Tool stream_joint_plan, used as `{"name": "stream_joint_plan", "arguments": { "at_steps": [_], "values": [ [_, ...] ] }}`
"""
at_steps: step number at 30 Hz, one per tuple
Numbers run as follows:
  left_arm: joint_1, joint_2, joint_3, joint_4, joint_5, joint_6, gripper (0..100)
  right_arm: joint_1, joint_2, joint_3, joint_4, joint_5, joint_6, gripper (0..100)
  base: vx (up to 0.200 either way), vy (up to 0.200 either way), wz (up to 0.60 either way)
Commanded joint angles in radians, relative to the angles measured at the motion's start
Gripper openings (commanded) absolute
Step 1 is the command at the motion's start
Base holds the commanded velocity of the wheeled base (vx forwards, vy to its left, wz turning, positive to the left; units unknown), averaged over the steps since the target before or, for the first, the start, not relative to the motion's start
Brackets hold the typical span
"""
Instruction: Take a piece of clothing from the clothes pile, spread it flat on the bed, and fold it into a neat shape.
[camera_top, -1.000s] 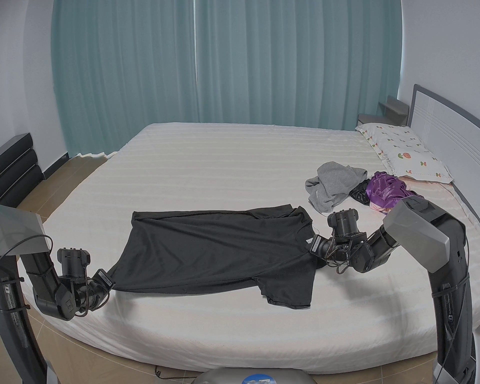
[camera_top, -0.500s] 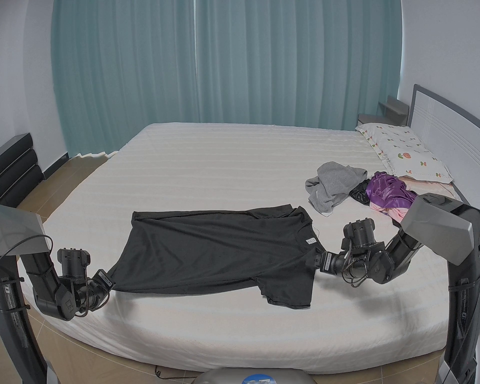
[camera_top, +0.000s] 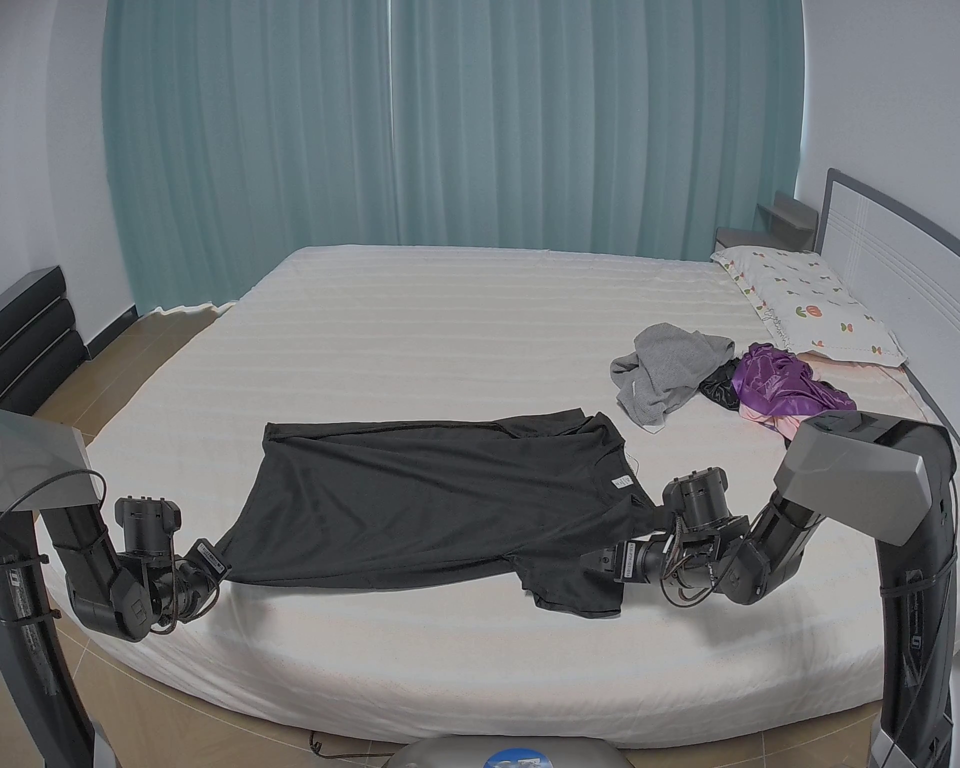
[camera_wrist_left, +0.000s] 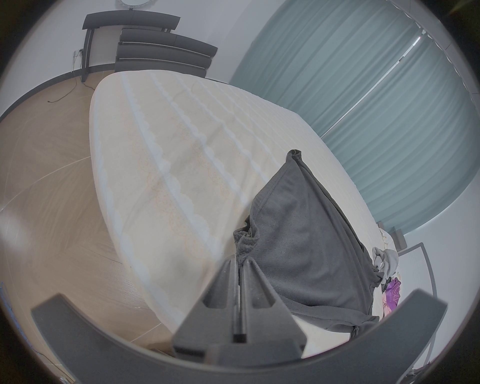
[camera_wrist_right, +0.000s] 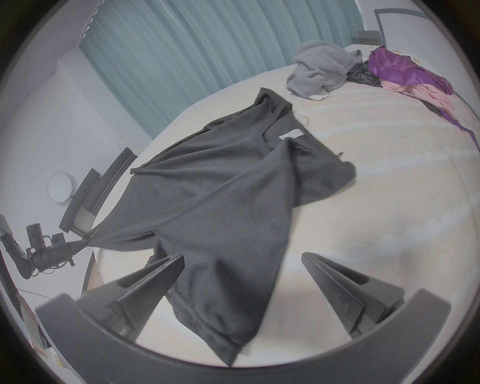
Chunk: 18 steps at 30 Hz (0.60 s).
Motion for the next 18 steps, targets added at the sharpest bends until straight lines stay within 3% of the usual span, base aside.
{"name": "stream_joint_plan", "arguments": {
  "at_steps": [1,7,8,18],
  "values": [
    [-0.001,0.002,0.000,0.000,-0.001,0.000,0,0.034,0.034,-0.031,-0.002,-0.002,0.002,100,0.000,0.000,0.00],
    [-0.001,0.002,-0.001,0.000,-0.001,0.000,0,0.029,0.078,-0.066,0.003,-0.019,0.006,100,0.000,0.000,0.00],
    [-0.001,0.001,-0.001,0.000,-0.001,0.000,0,0.031,0.083,-0.060,-0.002,-0.035,0.005,0,0.000,0.000,0.00],
    [-0.001,-0.007,0.002,0.000,0.001,0.001,0,0.009,-0.068,0.087,0.007,-0.041,0.019,0,0.000,0.000,0.00]
  ]
}}
